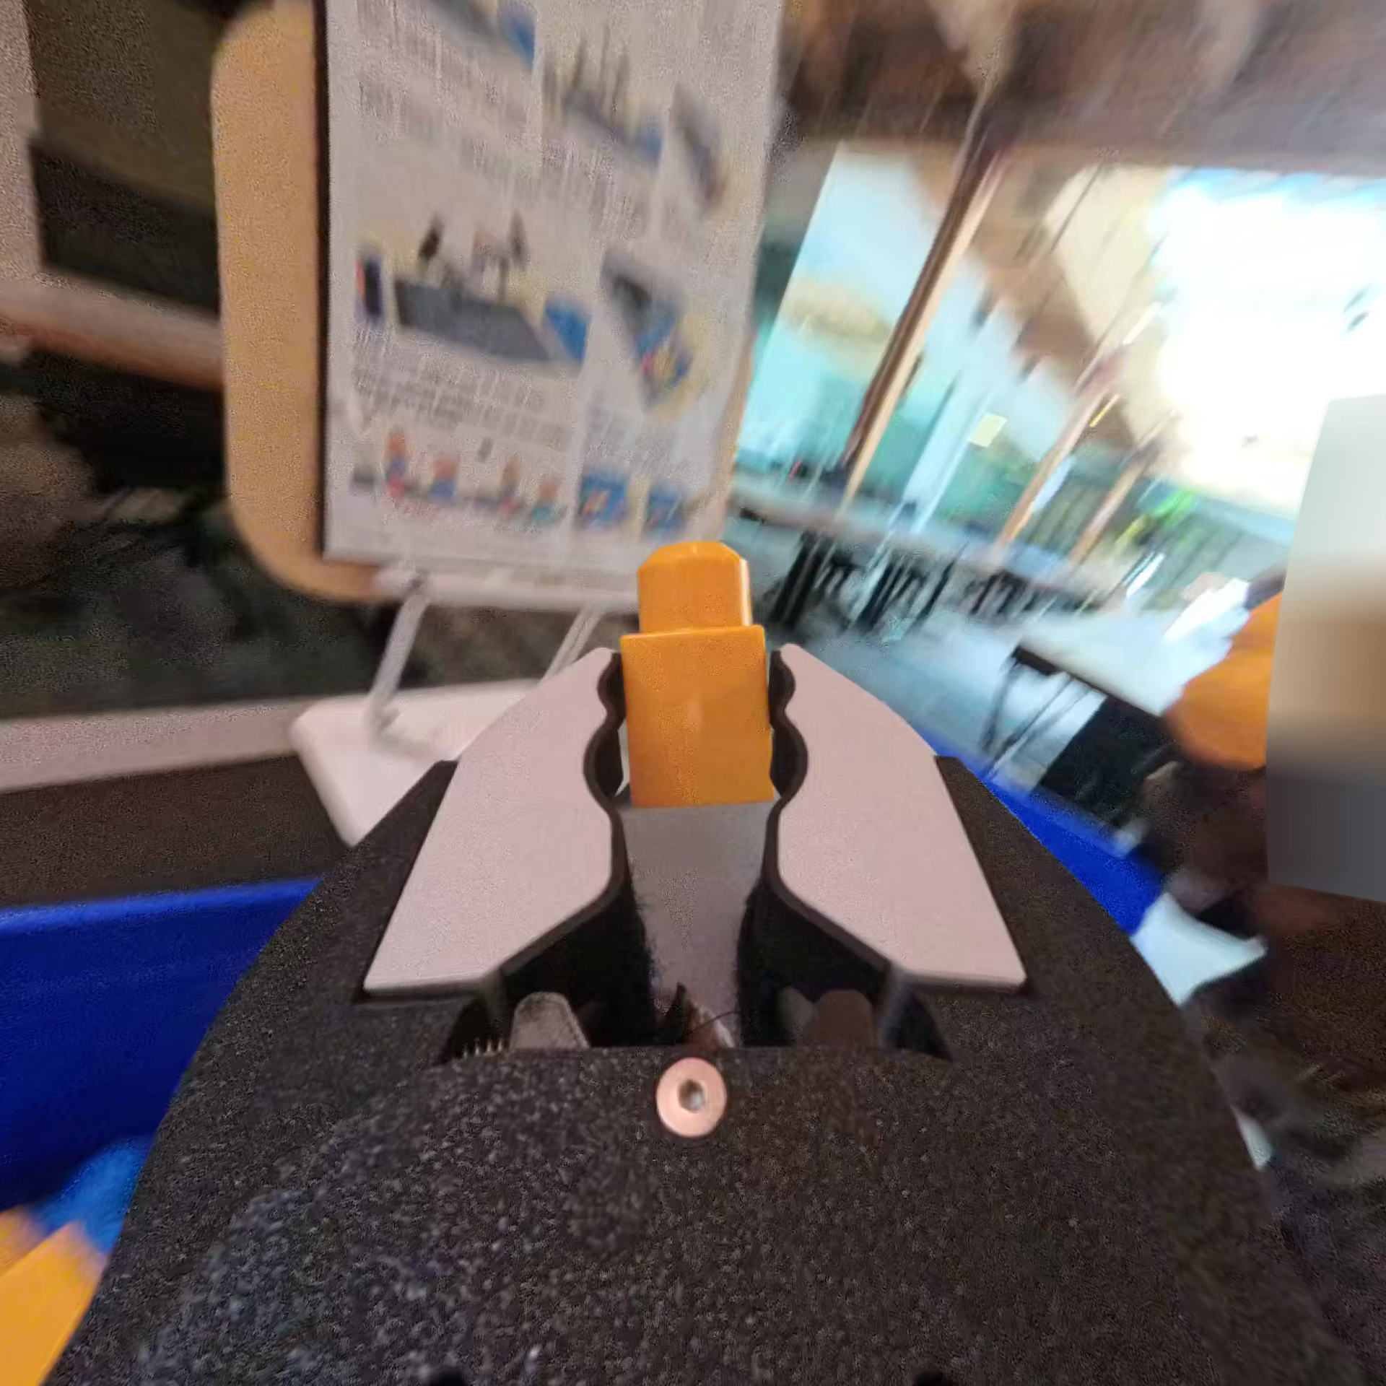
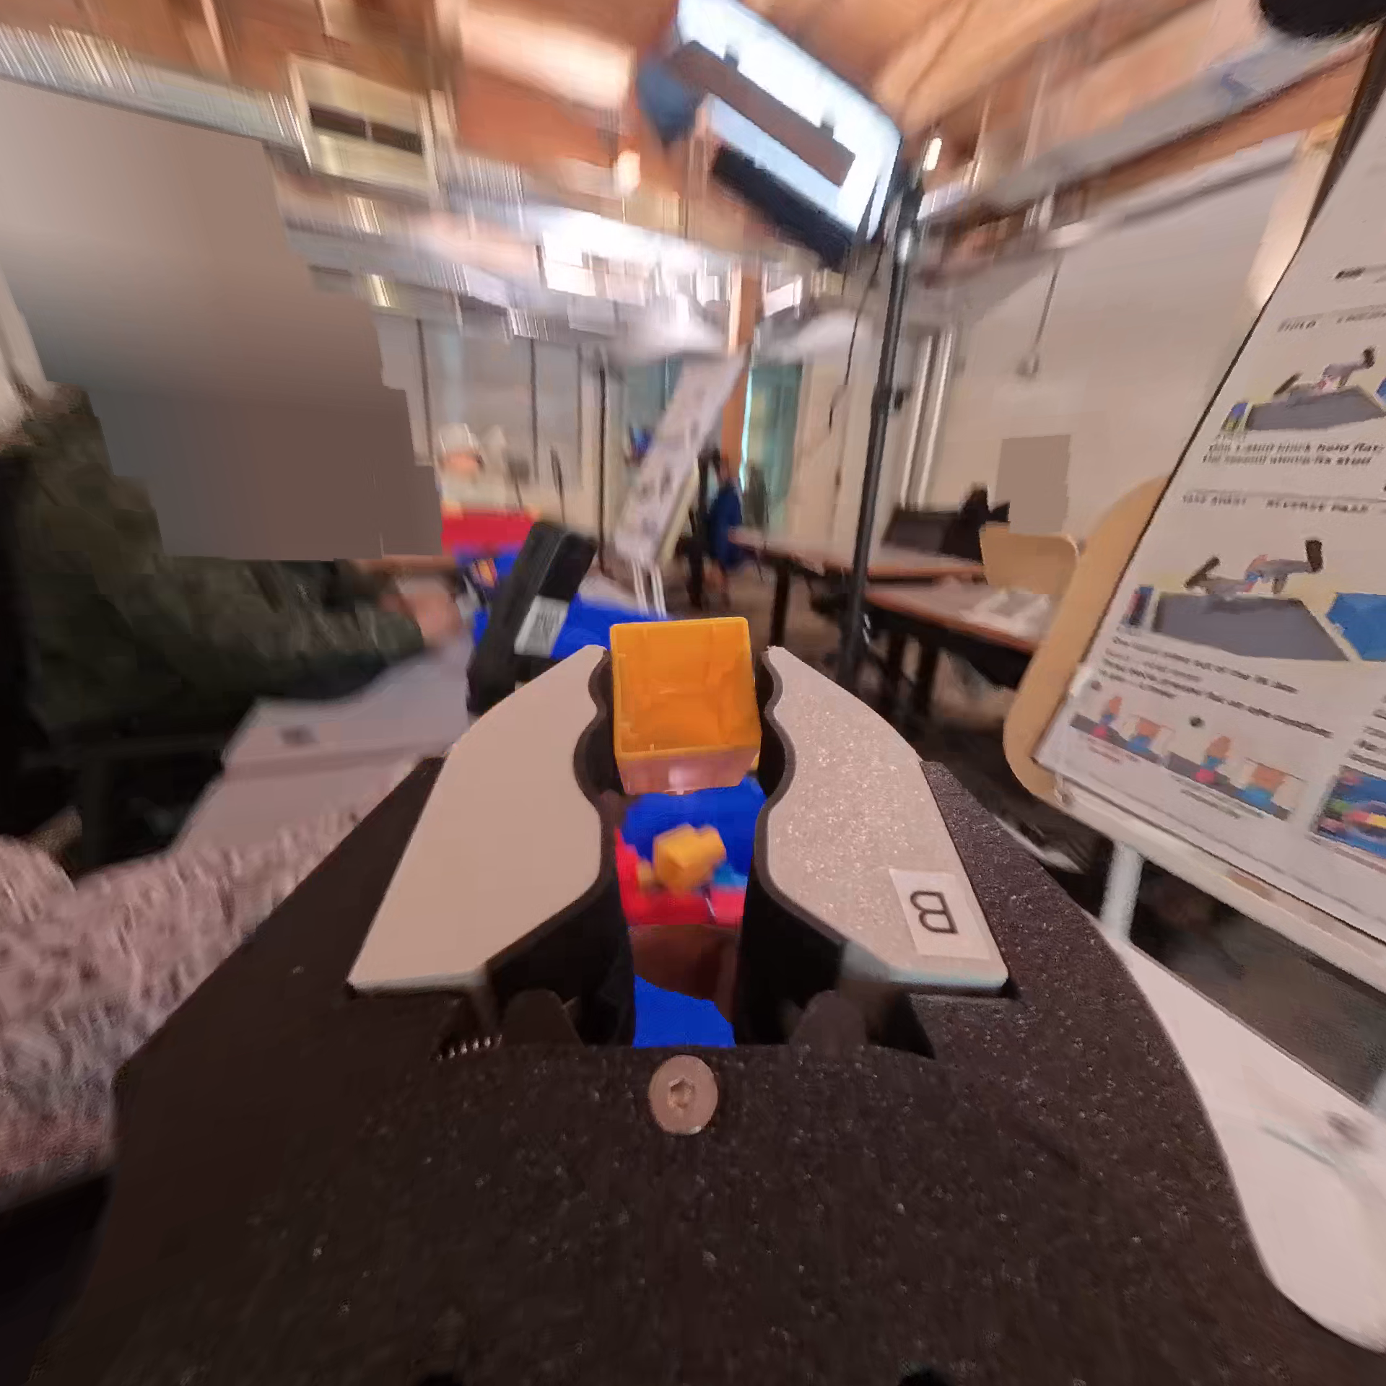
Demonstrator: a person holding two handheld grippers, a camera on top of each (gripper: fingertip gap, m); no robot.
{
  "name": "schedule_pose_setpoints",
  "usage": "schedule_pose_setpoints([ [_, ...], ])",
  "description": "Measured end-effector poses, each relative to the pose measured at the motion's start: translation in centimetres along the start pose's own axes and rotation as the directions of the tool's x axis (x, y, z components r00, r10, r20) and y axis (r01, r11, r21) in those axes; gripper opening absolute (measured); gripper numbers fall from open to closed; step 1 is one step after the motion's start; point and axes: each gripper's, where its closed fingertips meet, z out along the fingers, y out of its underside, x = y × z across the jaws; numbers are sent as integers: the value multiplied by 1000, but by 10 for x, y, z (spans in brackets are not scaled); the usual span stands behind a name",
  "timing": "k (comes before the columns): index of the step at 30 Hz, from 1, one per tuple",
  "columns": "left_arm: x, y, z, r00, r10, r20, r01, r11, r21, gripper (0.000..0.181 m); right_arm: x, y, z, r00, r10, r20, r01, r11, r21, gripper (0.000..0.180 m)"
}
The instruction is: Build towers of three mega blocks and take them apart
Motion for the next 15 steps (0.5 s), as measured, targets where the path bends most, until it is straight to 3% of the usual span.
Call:
schedule_pose_setpoints([
  [1,25,-36,-9,979,-126,-162,161,961,225,36,0,-12,0,998,60,16,-61,993,103,35],
  [2,45,-67,-24,902,-238,-361,375,847,378,36,1,-26,-2,991,128,44,-135,967,217,36],
  [3,56,-89,-42,770,-315,-554,593,675,440,36,2,-40,-7,975,205,86,-222,918,330,35],
  [5,57,-104,-69,459,-352,-816,885,268,382,36,4,-61,-17,920,342,193,-392,773,500,35],
  [6,55,-99,-69,363,-368,-856,932,125,341,36,3,-67,-21,895,373,243,-444,703,555,35],
  [7,59,-90,-61,332,-418,-846,941,78,330,36,0,-71,-23,882,379,281,-470,652,595,35],
  [8,68,-83,-52,346,-460,-818,934,87,346,36,-5,-73,-23,879,371,300,-476,629,614,35],
  [10,86,-75,-43,316,-504,-804,944,81,320,36,-18,-74,-18,910,306,280,-415,654,633,35],
  [13,116,-74,-36,163,-521,-838,987,84,140,36,-39,-79,-19,991,54,124,-125,719,684,35],
  [15,129,-68,-28,119,-592,-797,992,96,77,36,-56,-80,-20,987,-162,14,111,732,672,35],
])
